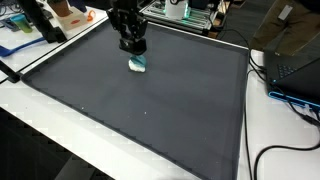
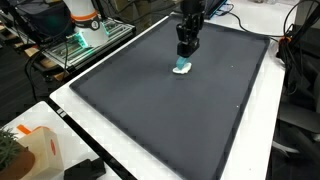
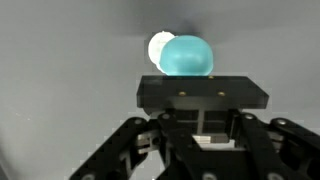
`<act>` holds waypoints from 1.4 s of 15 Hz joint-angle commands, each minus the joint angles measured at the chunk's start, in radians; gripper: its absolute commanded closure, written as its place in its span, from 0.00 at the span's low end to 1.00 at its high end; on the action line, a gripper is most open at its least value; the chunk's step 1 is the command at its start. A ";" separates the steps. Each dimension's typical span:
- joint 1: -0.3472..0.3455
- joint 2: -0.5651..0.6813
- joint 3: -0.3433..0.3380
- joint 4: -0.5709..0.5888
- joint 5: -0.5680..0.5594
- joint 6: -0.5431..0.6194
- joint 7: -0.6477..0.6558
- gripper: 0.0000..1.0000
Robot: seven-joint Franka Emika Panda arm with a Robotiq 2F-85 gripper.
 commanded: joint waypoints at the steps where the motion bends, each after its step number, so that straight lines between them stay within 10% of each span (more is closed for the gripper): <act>1: 0.008 0.013 -0.017 0.036 -0.007 -0.146 0.022 0.79; 8: 0.050 -0.393 0.048 -0.159 0.140 -0.227 -0.011 0.79; 13: 0.119 -0.638 0.065 -0.254 0.341 -0.602 -0.048 0.79; 15: 0.132 -0.655 0.047 -0.219 0.400 -0.718 -0.110 0.79; 16: 0.110 -0.606 0.082 -0.200 0.346 -0.658 -0.054 0.54; 21: 0.096 -0.492 0.042 -0.088 0.399 -0.801 -0.088 0.79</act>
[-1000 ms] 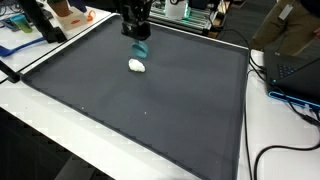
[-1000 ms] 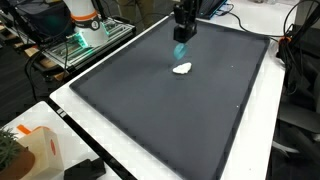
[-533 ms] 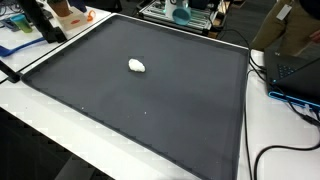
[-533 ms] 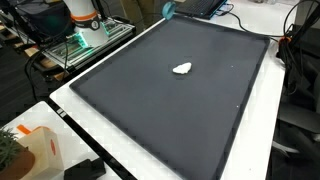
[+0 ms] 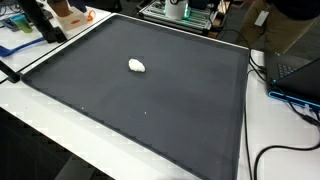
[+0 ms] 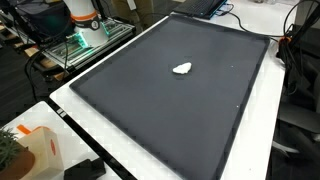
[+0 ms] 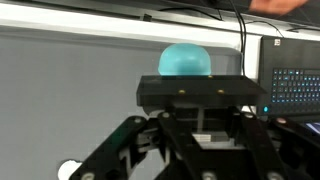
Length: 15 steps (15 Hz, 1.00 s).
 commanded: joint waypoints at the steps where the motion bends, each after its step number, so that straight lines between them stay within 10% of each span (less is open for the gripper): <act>1: -0.025 0.178 -0.027 0.139 0.024 -0.128 -0.010 0.79; 2: -0.051 0.206 -0.059 0.181 0.006 -0.188 -0.036 0.79; 3: -0.064 0.237 -0.074 0.222 0.002 -0.224 -0.054 0.29; 9: -0.156 0.396 -0.153 0.493 -0.035 -0.432 -0.194 0.00; 15: -0.113 0.287 -0.082 0.347 -0.151 -0.086 -0.244 0.00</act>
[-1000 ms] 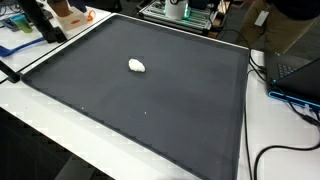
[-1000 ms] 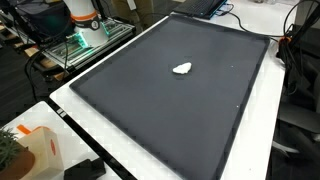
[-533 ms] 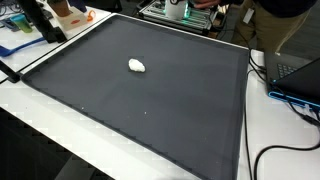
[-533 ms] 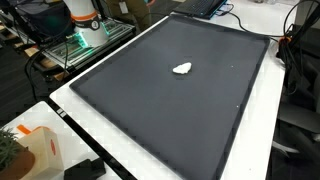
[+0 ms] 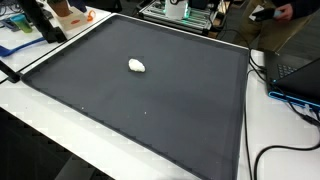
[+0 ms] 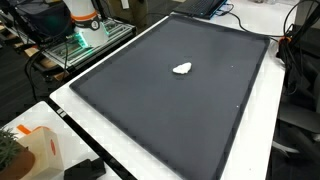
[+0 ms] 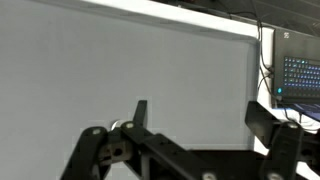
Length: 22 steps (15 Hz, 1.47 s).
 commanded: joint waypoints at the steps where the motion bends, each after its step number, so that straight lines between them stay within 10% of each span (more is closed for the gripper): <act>1: 0.060 -0.110 0.083 -0.188 -0.060 0.264 0.051 0.00; 9: 0.107 -0.287 0.206 -0.636 -0.185 0.914 0.354 0.00; 16: -0.052 -0.420 0.248 -1.075 -0.450 1.465 0.599 0.00; 22: -0.080 -0.314 0.228 -0.990 -0.402 1.424 0.552 0.00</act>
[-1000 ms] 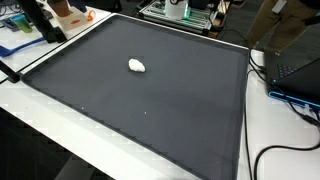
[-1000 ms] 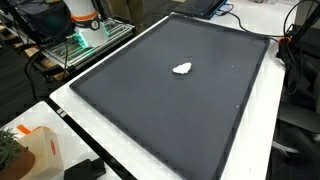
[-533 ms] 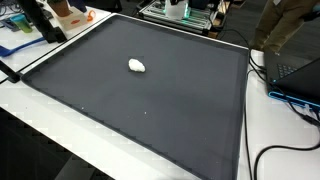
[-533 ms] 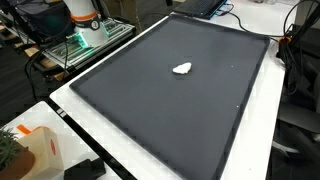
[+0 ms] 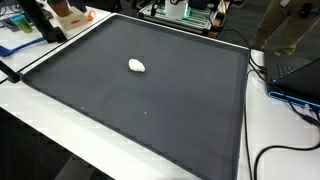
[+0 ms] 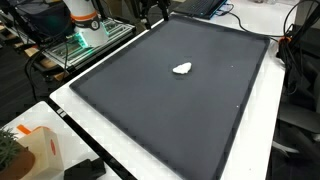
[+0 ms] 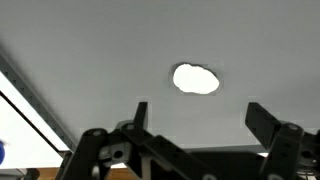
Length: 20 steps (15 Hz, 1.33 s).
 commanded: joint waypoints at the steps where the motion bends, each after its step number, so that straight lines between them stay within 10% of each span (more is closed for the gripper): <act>1: -0.005 0.007 0.005 0.006 0.010 -0.002 -0.009 0.00; 7: -0.108 0.117 0.097 0.011 -0.069 0.251 0.189 0.00; 20: -0.858 0.170 0.728 0.025 -0.472 0.399 0.488 0.00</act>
